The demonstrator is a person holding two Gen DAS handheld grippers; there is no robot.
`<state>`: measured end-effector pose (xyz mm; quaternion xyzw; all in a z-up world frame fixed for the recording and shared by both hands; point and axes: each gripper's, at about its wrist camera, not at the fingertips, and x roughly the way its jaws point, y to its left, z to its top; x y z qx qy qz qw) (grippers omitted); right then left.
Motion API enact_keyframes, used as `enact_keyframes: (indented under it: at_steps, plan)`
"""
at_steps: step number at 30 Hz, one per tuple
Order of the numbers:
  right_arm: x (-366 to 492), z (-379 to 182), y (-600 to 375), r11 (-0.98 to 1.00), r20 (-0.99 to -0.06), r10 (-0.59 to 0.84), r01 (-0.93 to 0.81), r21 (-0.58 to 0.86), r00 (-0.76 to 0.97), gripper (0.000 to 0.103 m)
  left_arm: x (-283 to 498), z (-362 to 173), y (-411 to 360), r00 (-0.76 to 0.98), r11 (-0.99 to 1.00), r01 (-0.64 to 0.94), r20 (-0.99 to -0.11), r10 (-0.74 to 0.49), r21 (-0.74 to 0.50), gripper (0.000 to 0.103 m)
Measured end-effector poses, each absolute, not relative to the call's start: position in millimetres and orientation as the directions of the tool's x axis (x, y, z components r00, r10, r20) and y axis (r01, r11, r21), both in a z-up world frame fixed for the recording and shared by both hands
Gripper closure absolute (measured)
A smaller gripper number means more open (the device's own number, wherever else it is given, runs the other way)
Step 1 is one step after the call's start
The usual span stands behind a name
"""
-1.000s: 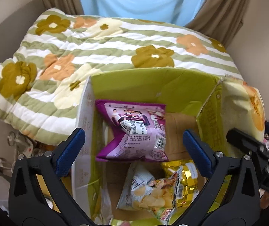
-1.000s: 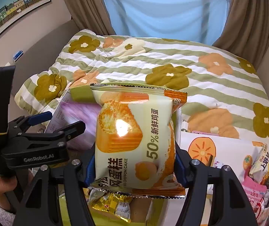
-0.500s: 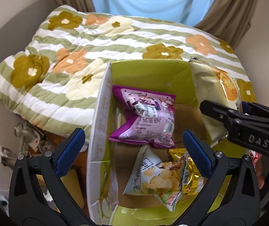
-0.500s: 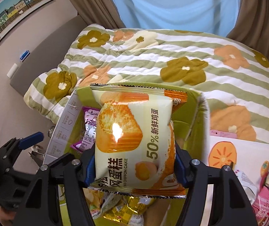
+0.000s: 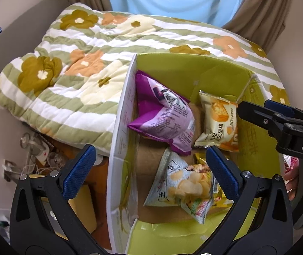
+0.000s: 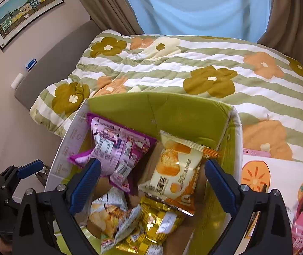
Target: Organize snacks
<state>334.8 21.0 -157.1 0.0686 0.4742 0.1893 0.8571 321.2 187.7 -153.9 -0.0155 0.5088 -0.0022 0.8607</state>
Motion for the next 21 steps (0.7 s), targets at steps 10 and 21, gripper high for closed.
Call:
enact_keyframes:
  at_steps: [10,21]
  plan:
    - [294,-114,17,0.928,-0.741,0.37,-0.26,0.267,0.56,0.006,290,-106,183,0.572,0.998,0.052,-0.819,-0.051,-0.026,0.001]
    - [226,-77,-30,0.965,-0.708,0.244,-0.094,0.245,0.663,0.006,264,-87,123,0.562,0.956,0.283,-0.793,-0.234,-0.081,0.001]
